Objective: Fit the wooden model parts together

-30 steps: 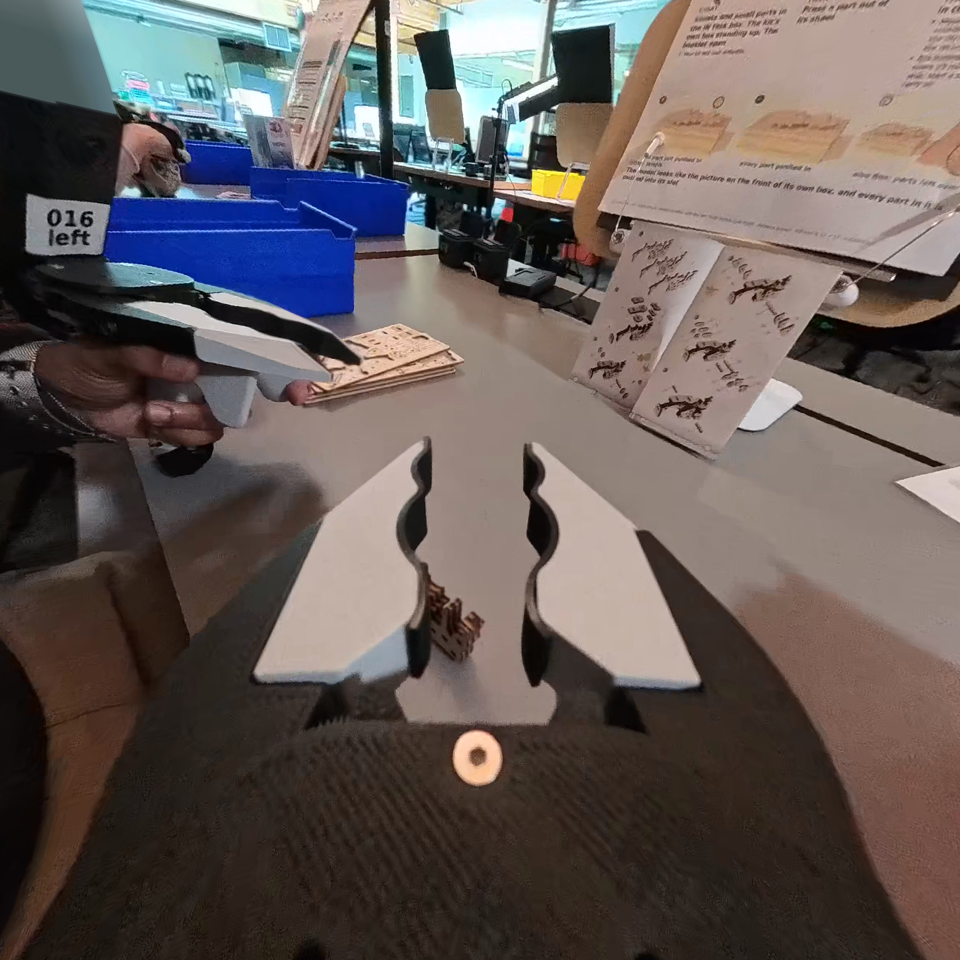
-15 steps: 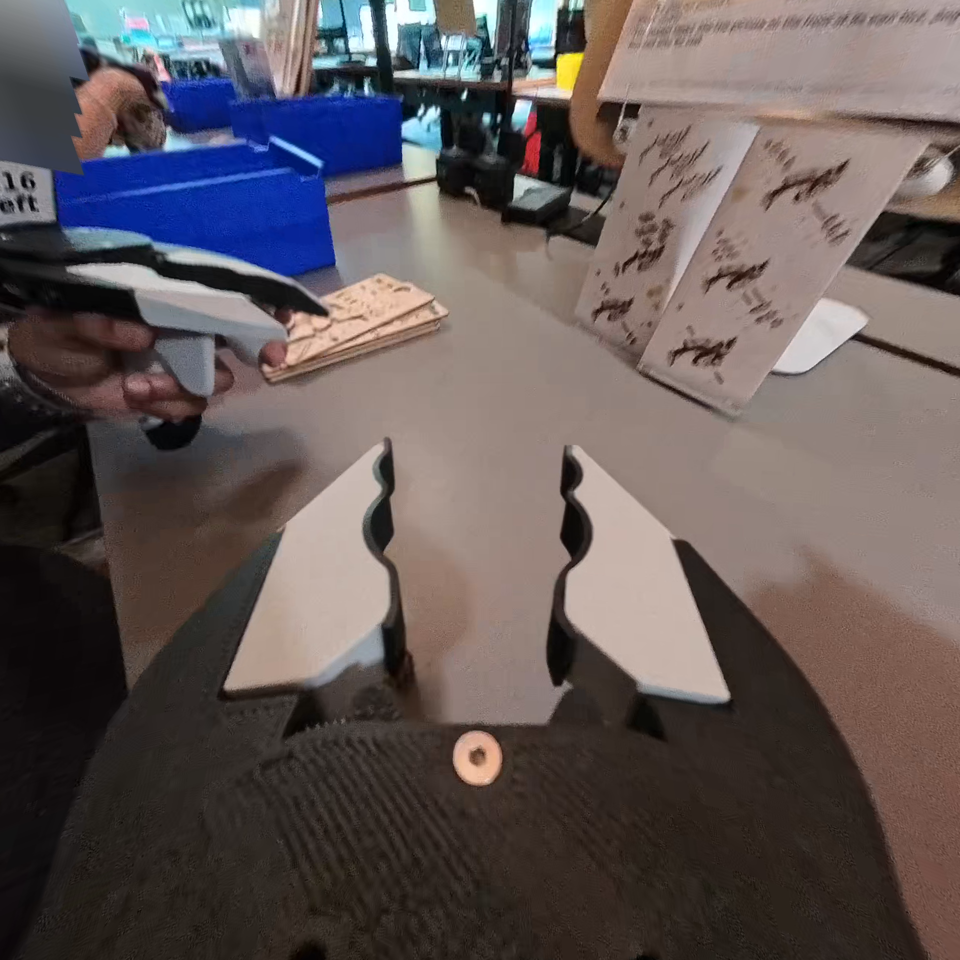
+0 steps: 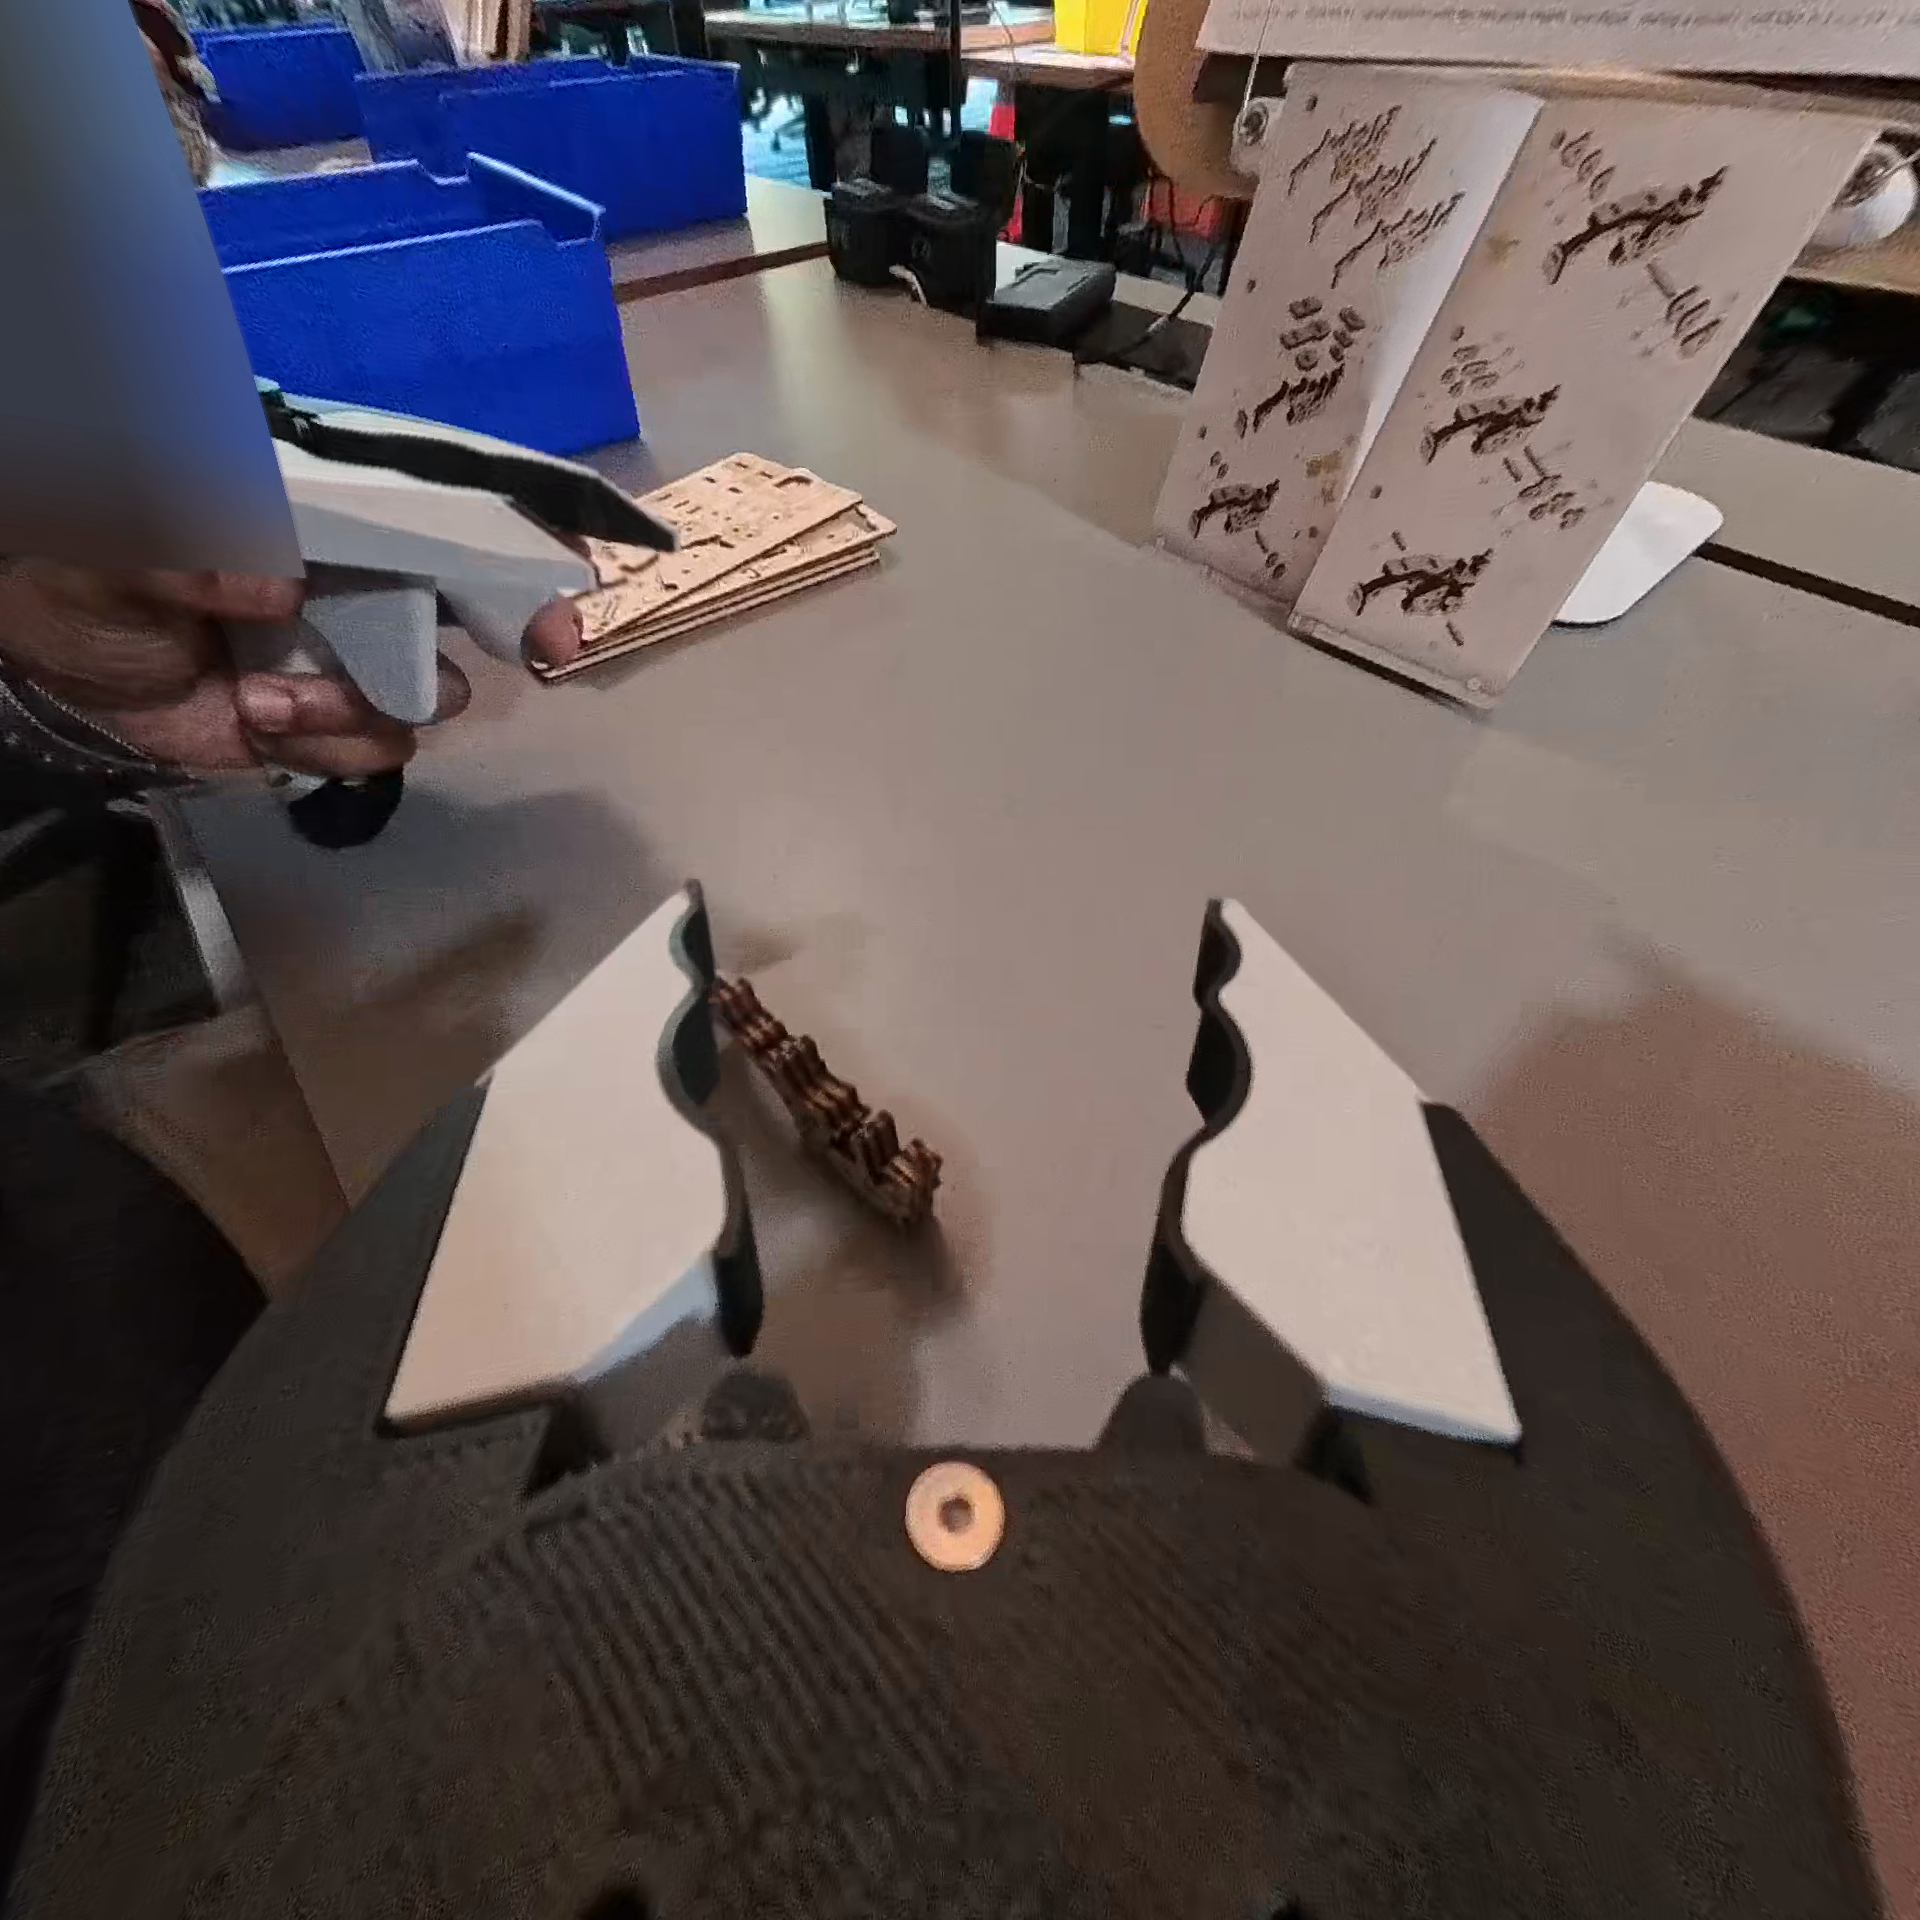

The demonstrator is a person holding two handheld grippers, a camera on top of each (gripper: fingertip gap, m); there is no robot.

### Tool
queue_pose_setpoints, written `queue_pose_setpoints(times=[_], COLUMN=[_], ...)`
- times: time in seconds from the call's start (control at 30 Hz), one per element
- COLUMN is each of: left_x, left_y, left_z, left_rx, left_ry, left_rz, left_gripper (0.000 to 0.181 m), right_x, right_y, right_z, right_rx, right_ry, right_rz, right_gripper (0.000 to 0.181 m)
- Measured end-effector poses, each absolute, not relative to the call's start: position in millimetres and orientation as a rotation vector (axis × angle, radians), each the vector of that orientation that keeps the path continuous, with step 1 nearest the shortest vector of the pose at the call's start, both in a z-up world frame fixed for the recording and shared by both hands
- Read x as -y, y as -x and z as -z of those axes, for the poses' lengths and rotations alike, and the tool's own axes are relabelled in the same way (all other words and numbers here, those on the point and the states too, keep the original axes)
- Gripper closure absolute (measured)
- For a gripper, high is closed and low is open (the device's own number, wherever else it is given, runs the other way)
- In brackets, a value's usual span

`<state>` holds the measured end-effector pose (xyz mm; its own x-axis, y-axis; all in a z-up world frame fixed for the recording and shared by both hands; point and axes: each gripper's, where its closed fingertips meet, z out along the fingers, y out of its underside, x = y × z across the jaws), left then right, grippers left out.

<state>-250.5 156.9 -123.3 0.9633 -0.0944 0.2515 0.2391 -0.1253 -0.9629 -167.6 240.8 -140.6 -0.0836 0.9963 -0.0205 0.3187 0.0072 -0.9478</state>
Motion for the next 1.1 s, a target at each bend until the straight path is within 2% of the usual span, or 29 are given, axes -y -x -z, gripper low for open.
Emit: queue_pose_setpoints(times=[0.27,0.37,0.43,0.8,1.1], left_x=[-166.8,-166.8,-166.0,-159.7,-159.1], left_y=[246.8,248.7,248.1,249.6,254.4], left_z=[133.1,133.9,136.0,142.7,146.5], left_rx=[0.115,0.124,0.129,0.173,0.206], left_ry=[1.735,1.732,1.741,1.768,1.784], left_rz=[0.330,0.341,0.366,0.488,0.491], left_gripper=[0.144,0.144,0.142,0.137,0.138], right_x=[-247.6,-246.2,-244.1,-239.6,-247.4], right_y=[156.2,152.8,152.1,161.9,172.2], right_z=[158.4,163.5,166.9,152.1,142.5], right_rx=[1.571,1.607,1.632,1.578,1.491], right_ry=[1.478,1.481,1.478,1.407,1.376], right_rz=[-1.141,-1.153,-1.150,-1.217,-1.296], right_gripper=[0.093,0.106,0.121,0.132,0.133])
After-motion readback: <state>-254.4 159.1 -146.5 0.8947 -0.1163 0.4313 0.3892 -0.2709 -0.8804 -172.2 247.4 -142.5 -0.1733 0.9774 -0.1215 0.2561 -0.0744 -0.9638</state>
